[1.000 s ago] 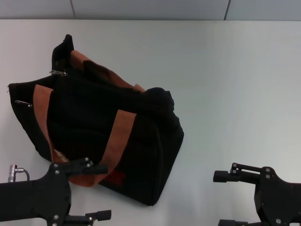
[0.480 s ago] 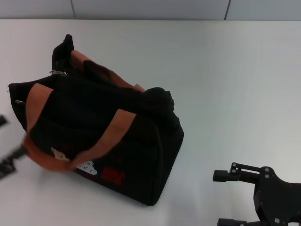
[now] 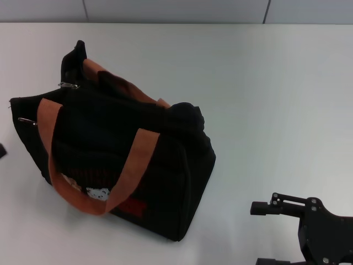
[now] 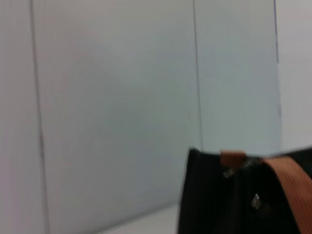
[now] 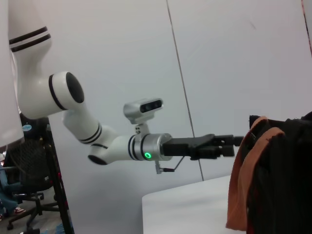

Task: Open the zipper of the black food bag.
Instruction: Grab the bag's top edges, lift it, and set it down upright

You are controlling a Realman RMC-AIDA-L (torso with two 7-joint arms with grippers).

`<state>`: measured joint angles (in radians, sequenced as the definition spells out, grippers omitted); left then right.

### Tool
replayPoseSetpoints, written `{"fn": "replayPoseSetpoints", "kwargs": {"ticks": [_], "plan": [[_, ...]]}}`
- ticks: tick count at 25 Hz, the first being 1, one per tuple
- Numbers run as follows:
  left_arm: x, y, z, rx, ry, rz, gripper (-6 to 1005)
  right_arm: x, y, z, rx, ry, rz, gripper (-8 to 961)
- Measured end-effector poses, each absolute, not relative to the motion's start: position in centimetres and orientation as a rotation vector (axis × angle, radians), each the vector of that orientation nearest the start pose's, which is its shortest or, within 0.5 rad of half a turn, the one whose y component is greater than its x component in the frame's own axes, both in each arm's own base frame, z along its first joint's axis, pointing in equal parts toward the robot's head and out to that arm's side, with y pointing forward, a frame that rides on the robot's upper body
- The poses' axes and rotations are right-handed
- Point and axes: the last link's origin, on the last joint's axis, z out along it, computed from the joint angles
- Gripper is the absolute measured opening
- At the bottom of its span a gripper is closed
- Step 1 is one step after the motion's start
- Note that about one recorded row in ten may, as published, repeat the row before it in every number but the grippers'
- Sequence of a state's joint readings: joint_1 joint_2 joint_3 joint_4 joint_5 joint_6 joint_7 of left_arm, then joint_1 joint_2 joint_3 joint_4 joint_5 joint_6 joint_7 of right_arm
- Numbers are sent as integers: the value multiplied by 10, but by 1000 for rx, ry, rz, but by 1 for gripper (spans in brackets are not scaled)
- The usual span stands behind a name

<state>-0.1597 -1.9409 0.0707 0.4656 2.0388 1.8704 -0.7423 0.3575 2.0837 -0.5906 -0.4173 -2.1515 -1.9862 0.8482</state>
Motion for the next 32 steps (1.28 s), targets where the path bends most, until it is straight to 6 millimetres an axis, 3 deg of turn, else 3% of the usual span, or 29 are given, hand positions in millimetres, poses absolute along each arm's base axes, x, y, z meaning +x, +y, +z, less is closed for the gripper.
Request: {"fn": "replayPoseSetpoints", "kwargs": {"ticks": [5, 11, 13, 32], "plan": [[-379, 210, 84, -2302, -377, -693, 683, 285, 202, -24, -2926, 288, 1134, 827], [-375, 223, 75, -2347, -375, -675, 647, 284, 202, -25, -2940, 284, 1131, 827], [-370, 235, 60, -2404, -384, -648, 635, 284, 202, -25, -2942, 281, 1131, 826], [-347, 240, 24, -2441, -256, -711, 492, 283, 203, -26, -2944, 275, 1133, 825]]}}
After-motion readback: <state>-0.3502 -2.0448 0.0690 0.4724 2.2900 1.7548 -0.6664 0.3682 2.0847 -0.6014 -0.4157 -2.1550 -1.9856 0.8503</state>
